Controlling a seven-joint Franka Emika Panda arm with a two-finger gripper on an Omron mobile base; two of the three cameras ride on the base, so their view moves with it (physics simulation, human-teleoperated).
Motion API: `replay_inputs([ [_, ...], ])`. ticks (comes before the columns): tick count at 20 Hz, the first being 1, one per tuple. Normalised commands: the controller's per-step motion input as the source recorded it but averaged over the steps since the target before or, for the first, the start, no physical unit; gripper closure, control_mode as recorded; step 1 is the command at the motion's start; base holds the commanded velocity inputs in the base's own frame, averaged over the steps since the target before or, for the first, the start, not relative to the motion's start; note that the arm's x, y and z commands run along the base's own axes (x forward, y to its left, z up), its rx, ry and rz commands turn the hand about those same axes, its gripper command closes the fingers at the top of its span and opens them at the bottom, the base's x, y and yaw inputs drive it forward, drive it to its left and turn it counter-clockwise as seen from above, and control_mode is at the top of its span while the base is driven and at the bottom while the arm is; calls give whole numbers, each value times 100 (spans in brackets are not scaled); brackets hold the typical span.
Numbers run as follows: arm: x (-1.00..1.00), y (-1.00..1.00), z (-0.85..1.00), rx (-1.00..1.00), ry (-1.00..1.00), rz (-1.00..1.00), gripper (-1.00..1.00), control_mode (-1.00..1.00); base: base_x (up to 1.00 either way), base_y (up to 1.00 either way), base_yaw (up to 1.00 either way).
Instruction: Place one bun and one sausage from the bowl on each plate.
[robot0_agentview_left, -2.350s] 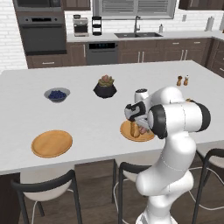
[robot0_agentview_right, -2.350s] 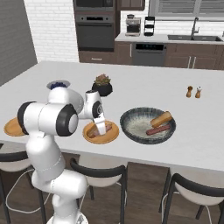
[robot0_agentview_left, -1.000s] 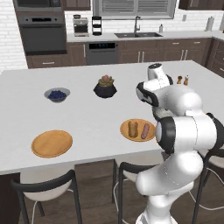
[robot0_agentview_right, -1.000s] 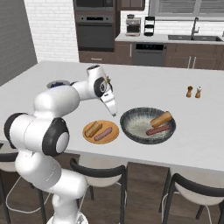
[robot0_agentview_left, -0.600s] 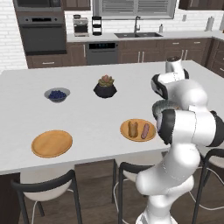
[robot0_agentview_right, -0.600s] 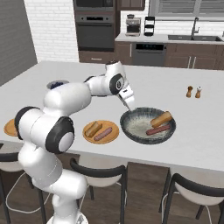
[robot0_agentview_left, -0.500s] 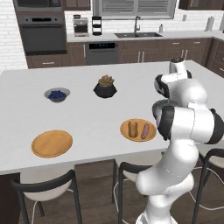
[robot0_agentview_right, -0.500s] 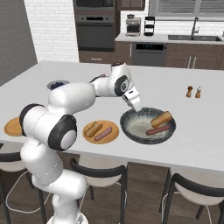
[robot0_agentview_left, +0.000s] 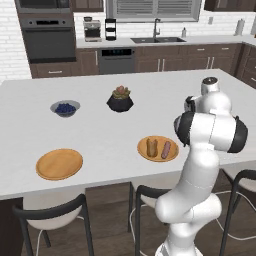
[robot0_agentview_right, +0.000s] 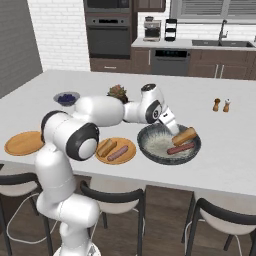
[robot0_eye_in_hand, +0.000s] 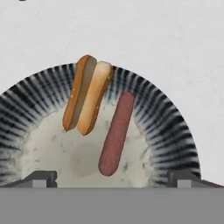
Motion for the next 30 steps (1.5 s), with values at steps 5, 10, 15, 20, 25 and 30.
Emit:
replay_inputs([
  [5,61,-35,-7,0,-3,-3,-100,-100,0,0,0],
  [10,24,-33,-3,1,2,8,-100,-100,0,0,0],
  [15,28,-9,-28,0,3,5,-100,-100,0,0,0],
  [20,27,0,-38,0,1,0,-100,-100,0,0,0],
  [25,27,-4,-25,0,1,0,-100,-100,0,0,0],
  [30,1,-17,-23,0,8,0,-100,-100,0,0,0],
])
